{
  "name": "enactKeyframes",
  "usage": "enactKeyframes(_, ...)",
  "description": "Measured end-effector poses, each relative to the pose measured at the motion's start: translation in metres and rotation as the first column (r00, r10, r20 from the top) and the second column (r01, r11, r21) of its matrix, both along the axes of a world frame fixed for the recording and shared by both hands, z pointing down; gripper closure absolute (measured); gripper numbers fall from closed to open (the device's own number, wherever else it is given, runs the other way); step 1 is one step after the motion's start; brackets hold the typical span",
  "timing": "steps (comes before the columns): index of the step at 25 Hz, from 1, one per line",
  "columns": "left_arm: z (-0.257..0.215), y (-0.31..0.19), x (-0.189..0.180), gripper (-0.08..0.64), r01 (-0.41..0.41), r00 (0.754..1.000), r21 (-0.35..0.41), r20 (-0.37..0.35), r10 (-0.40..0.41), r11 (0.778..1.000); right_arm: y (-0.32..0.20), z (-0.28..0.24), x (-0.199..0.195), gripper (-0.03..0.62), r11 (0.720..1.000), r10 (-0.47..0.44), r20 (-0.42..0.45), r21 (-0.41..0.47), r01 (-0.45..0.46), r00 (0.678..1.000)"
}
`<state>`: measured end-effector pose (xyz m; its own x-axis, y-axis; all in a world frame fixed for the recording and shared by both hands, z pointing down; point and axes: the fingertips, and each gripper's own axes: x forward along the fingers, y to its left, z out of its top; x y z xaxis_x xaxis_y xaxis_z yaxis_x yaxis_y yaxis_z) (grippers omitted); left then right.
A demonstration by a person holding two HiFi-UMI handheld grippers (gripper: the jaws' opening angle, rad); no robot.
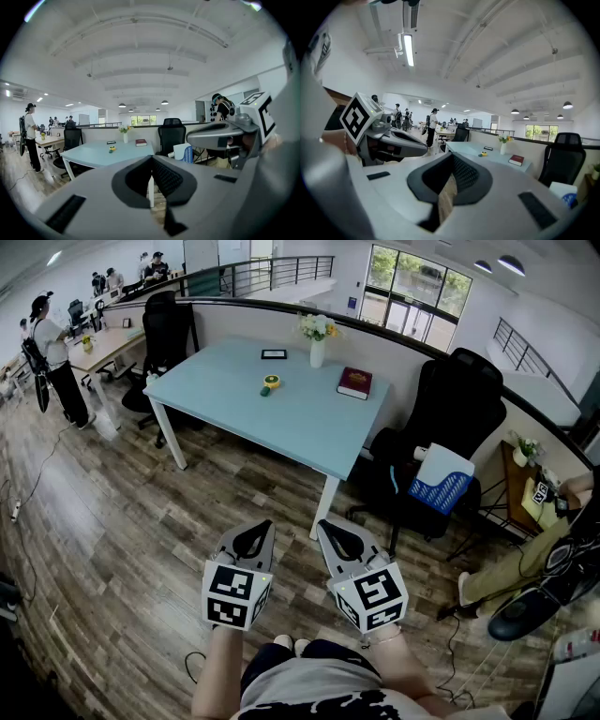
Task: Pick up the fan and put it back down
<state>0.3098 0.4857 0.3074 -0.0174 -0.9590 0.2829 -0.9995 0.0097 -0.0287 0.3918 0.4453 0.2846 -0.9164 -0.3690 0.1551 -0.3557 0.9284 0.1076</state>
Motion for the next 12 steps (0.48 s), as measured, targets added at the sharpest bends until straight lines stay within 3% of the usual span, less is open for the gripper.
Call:
enactKeyframes(6,0.017,-0.008,0.011,0.549,-0.006,1.000,-0.045,0.025,0.007,0.999,-0.008,0.017,0.006,0.592,1.000,0.024,-0.035,-0.009,-0.024,0.999)
enactKeyframes(12,0.016,-0.010,0.010,0.549,-0.001,1.000,-0.027,0.003,0.001,1.000,-0.011,0.029,0.007,0.592,0.999,0.024,-0.050,-0.025,-0.025,0.998)
